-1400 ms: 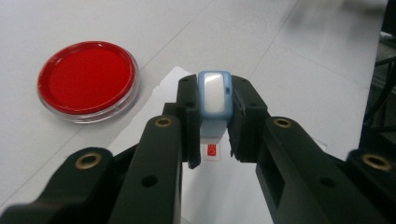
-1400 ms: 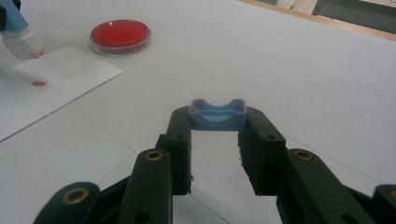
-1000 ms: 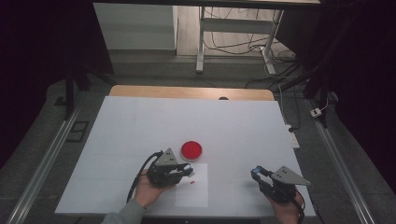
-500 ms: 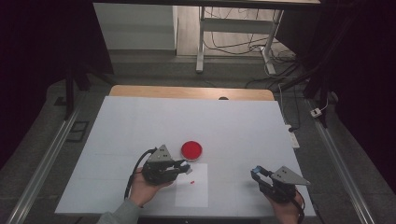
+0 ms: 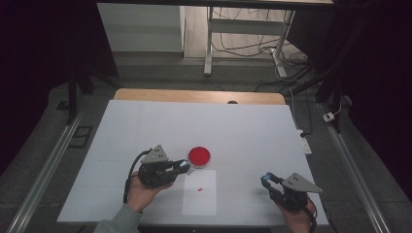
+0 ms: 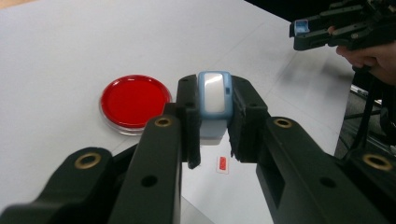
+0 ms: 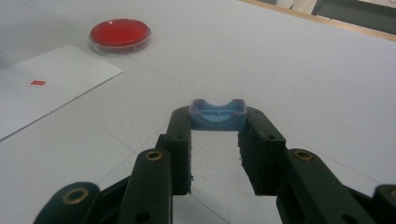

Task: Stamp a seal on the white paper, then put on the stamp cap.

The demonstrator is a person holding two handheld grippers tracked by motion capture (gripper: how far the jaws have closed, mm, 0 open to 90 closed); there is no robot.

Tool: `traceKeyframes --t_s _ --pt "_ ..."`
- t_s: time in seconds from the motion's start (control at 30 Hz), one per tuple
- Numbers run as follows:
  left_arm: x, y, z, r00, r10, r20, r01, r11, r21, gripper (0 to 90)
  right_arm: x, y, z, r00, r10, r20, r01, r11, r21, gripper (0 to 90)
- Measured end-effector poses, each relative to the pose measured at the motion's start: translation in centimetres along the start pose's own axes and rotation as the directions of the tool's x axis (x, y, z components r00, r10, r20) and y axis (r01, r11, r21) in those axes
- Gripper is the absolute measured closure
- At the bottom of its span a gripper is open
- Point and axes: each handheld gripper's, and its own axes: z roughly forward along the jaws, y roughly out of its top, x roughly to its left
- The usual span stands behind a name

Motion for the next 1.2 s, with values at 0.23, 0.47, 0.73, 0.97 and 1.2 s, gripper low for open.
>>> traceKeyframes --t_s 0.23,0.47,0.73,0.97,1.2 --pt "0.38 -0.03 -0.4 0.9998 -0.014 -0.016 0.014 0.9999 -0.008 75.4 -0.01 -0.01 0.01 1.0 0.0 0.0 0.0 1.0 0.0 65.1" --pt "0.56 -0.08 -0.54 0.9996 -0.019 -0.023 0.019 0.9998 -0.008 75.3 -0.02 -0.02 0.0 1.0 0.001 0.004 -0.001 1.0 0.001 65.1" --pt "0.51 -0.08 -0.51 0.9994 -0.023 -0.027 0.023 0.9997 -0.01 75.4 0.02 -0.03 0.01 1.0 0.002 0.002 -0.002 1.0 0.002 65.1" --pt "0.55 -0.05 -0.41 0.9991 -0.03 -0.029 0.03 0.9995 -0.014 75.4 0.13 0.02 0.12 1.0 -0.002 -0.002 0.002 1.0 -0.003 65.1" --pt "0.47 -0.03 -0.42 0.9992 -0.029 -0.027 0.028 0.9994 -0.019 75.4 0.93 0.3 0.46 0.9997 -0.019 -0.013 0.019 1.0 -0.012 65.1"
